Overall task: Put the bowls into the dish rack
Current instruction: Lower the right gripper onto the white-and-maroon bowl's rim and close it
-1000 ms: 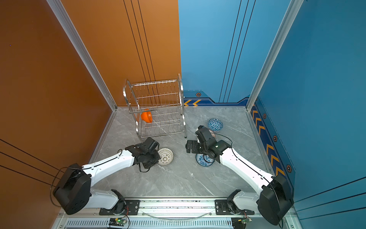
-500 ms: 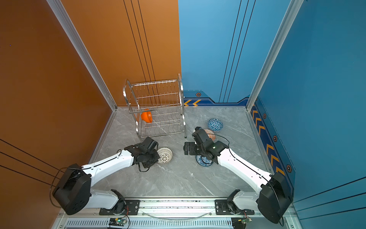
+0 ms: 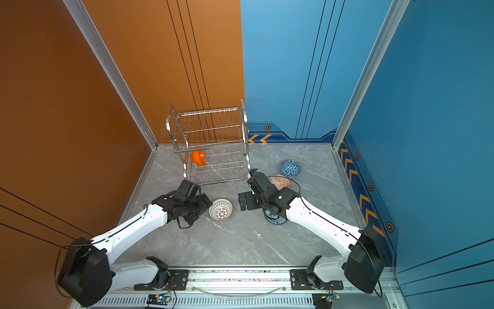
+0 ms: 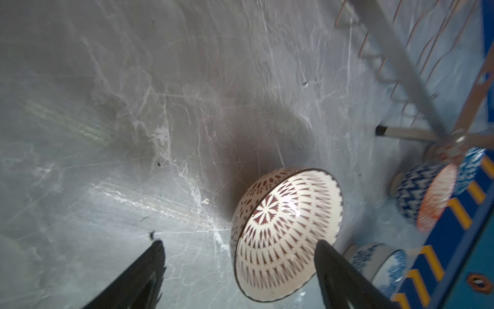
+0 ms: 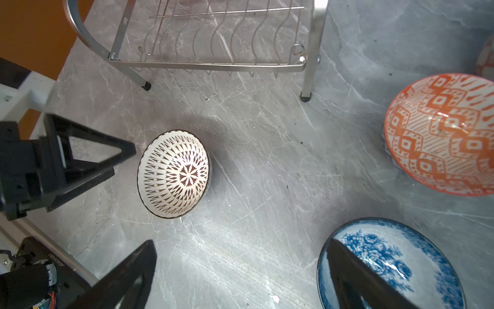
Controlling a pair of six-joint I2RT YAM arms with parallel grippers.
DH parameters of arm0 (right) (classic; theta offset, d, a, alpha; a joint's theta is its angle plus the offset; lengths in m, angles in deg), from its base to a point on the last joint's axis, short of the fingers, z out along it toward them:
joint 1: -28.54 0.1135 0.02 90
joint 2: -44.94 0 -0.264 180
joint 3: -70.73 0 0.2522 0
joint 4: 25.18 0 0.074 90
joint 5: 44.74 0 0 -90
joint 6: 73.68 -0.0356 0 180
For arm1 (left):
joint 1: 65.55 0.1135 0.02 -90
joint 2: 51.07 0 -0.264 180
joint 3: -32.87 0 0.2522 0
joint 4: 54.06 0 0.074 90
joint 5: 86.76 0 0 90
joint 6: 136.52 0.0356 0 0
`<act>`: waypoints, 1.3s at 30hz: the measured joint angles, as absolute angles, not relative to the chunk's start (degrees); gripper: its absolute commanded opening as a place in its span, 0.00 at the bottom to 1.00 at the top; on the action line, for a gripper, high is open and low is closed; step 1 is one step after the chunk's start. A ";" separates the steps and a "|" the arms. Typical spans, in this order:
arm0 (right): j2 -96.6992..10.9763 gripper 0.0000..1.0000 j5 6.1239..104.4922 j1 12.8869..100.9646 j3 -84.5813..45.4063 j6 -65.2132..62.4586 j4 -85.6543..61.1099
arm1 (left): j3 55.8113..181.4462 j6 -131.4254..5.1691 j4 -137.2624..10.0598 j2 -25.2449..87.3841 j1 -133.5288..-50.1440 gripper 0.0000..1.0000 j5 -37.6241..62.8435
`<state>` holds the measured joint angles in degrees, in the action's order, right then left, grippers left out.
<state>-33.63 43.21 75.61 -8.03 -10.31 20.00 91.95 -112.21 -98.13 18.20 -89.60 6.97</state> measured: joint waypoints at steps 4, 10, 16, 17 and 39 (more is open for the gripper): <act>-38.00 1.00 41.94 79.63 -11.63 -7.40 21.29 | 91.21 -112.37 -98.30 13.83 -83.17 0.98 10.05; -47.92 1.00 39.39 87.02 -19.44 -3.27 24.24 | 86.68 -112.39 -98.54 10.97 -75.09 0.98 16.47; -58.13 0.98 36.98 92.99 -28.33 1.27 27.01 | 80.04 -113.52 -98.52 6.12 -69.47 0.98 21.54; -59.39 0.97 36.98 93.53 -29.27 1.73 27.21 | 79.01 -113.70 -98.52 5.18 -68.60 0.98 22.29; -77.01 0.53 33.97 95.89 -42.45 7.31 34.29 | 71.67 -114.90 -99.00 -3.50 -62.54 0.98 30.13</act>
